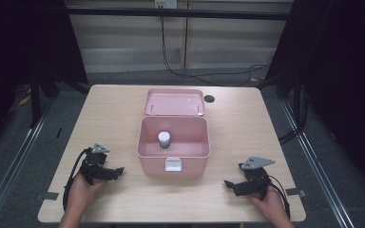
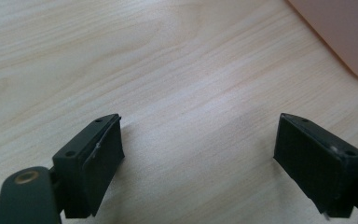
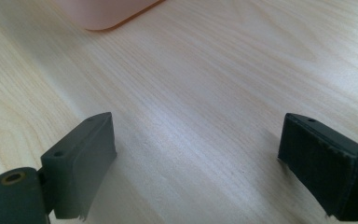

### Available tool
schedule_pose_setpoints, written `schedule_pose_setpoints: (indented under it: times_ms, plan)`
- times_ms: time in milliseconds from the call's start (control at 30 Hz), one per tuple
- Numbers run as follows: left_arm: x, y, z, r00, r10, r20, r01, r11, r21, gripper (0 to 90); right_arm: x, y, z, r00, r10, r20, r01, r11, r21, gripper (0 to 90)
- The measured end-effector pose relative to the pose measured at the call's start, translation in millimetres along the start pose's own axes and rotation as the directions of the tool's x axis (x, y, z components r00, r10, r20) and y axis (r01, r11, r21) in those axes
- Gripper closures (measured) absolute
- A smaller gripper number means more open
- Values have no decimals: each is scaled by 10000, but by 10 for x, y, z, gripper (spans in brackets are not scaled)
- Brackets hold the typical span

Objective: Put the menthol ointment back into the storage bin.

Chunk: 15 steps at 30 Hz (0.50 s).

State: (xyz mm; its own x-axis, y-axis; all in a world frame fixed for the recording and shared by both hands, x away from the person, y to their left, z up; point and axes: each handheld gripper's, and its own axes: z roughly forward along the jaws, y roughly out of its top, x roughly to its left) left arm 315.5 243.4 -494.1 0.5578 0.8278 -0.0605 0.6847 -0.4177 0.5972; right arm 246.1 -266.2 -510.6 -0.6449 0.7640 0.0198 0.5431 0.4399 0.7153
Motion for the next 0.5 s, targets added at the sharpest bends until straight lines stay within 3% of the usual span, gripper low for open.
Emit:
schedule_pose_setpoints:
  times_ms: [133, 267, 367, 500]
  plan:
    - [-30, -59, 31, 9990, 314, -304, -329, 9981, -528, 126, 0, 0, 0, 10000, -2, 1, 2, 10000, -1, 102]
    - [-26, -111, 35, 9986, 485, -192, -500, 9951, -851, 95, 1, 0, 0, 10000, 6, 4, -6, 10000, -1, 102]
    - [-7, -168, 57, 9985, 532, -114, -543, 9887, -1397, 67, 0, 0, 0, 10000, 1, 3, -1, 10000, -2, 102]
    - [7, -177, 58, 9978, 666, -29, -663, 9872, -1452, 53, 1, 0, 0, 10000, 1, 6, -1, 10000, -3, 102]
